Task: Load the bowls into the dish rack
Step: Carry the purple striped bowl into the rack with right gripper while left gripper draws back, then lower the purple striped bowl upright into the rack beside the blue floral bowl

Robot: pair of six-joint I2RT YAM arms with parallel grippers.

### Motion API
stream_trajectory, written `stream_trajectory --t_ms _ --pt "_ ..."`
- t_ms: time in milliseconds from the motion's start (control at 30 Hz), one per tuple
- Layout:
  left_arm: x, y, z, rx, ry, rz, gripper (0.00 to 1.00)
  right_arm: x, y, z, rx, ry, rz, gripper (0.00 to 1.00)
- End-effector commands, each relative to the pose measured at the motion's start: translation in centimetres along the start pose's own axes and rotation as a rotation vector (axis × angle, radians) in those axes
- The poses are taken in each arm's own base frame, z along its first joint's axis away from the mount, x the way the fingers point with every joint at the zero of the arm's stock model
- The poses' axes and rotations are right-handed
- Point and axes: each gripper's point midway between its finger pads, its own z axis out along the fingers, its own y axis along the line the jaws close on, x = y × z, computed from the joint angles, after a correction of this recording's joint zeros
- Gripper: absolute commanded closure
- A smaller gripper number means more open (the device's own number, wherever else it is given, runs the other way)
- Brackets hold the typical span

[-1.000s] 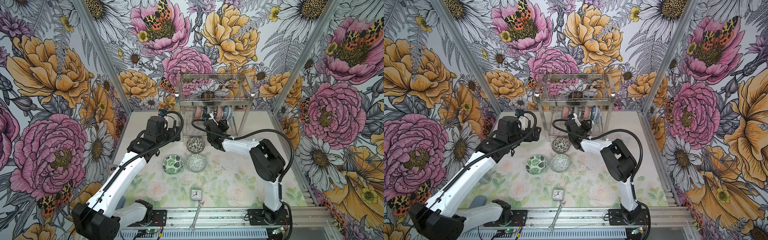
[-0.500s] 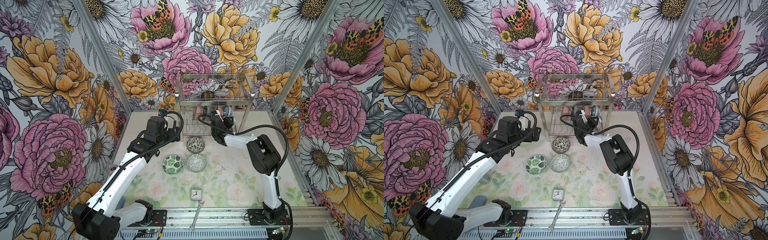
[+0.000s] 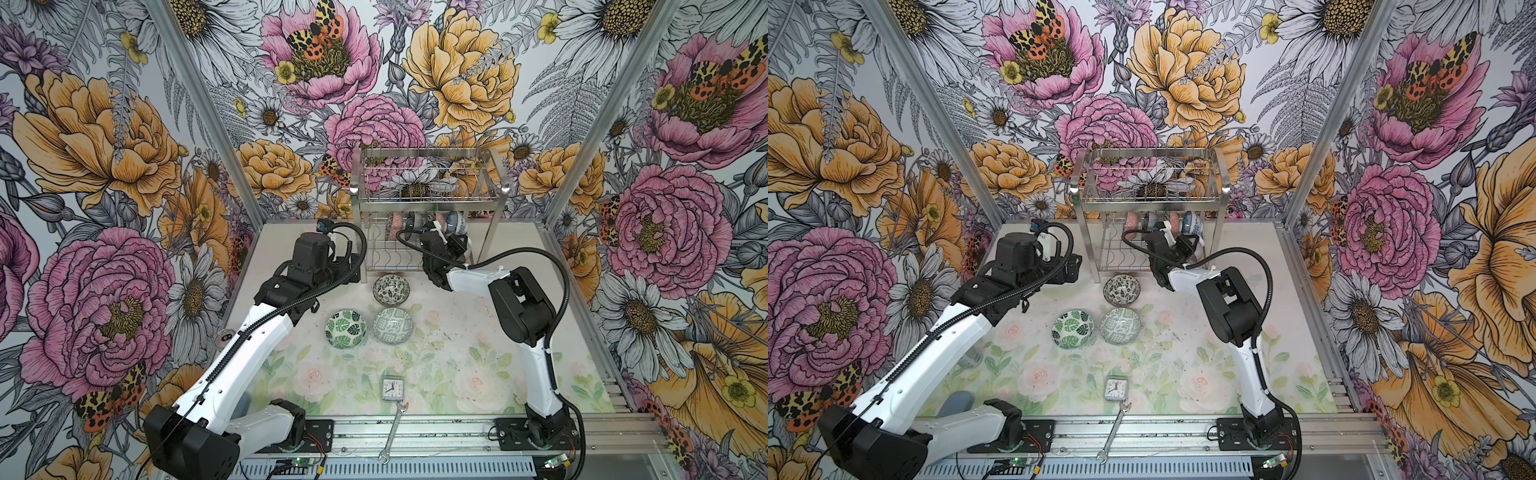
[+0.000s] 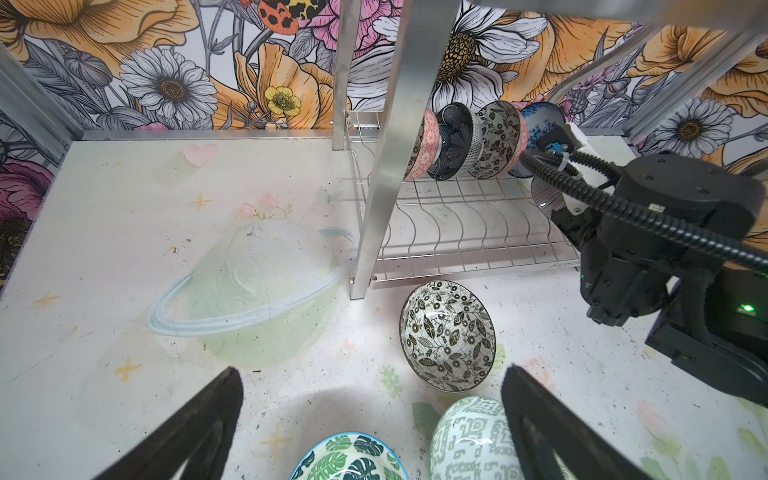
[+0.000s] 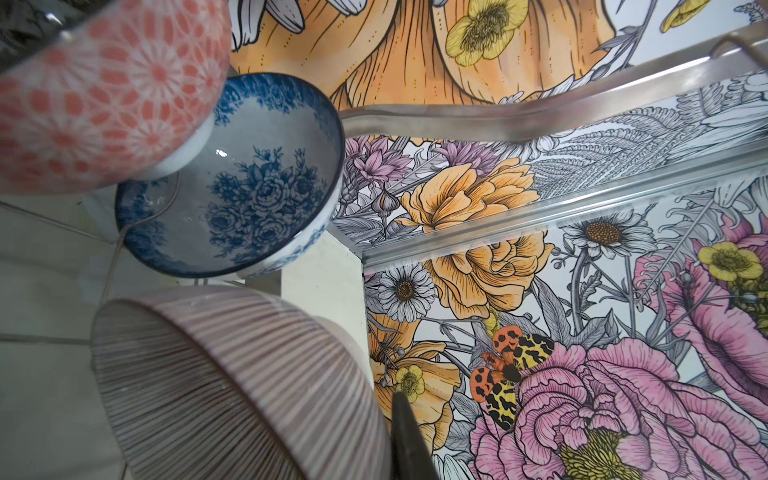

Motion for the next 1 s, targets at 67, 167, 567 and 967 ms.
stream_trajectory --t_ms 67,167,567,967 --pt "0.3 0.2 0.4 -0.001 0.01 -0.011 0.01 0.5 -0.7 1.1 0.046 0.048 0.027 1.0" --pt "0.3 0.2 0.3 0.0 0.01 -0.012 0.01 0.7 -0.5 1.1 0.04 0.052 0.021 1.0" --pt "0.3 0.3 0.4 -0.001 0.011 -0.017 0.01 0.9 1.1 0.1 -0.038 0.029 0.034 0.86" --pt "0.3 0.2 0.3 0.001 0.007 -0.019 0.01 1.4 0.6 -0.7 -0.092 0.031 0.084 0.62"
